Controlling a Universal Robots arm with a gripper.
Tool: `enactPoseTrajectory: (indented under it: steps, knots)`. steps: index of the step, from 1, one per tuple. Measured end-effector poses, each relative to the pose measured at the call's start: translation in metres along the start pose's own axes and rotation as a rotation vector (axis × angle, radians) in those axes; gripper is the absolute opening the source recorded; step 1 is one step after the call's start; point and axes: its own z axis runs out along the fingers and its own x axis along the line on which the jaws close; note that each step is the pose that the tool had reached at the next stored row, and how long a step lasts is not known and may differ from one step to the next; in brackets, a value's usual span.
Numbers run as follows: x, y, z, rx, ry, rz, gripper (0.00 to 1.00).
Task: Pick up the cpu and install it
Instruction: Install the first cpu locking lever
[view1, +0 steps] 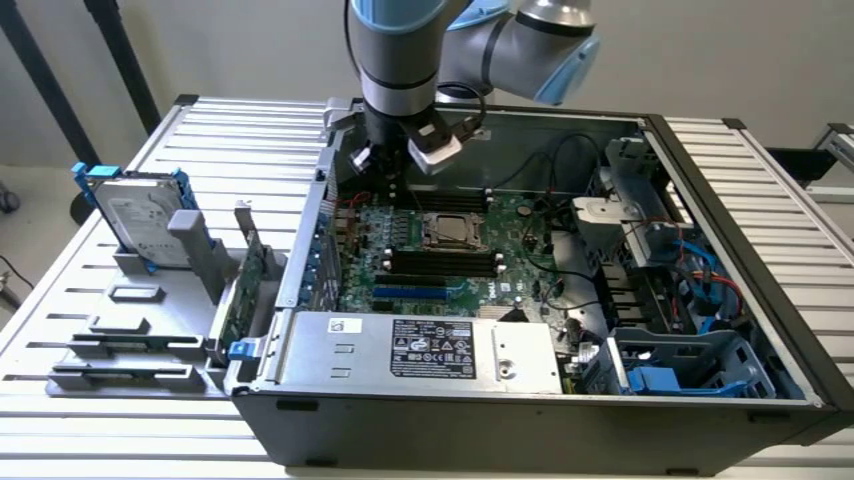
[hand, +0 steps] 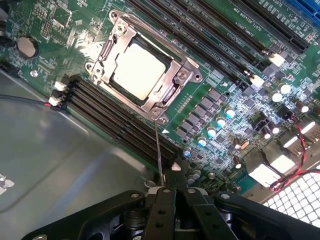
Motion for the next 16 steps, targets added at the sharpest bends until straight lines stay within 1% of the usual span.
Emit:
enactPoseTrajectory:
  steps: [2,4,16]
  knots:
    - [0.0,-0.0001,-0.0001,0.0027,0.0057,0.008,0.11]
    - [0.0,0.0002,-0.0002,0.0041,0.0082,0.012,0.11]
    - [0.011,0.0066,-0.0005,0.004,0.0084,0.013,0.11]
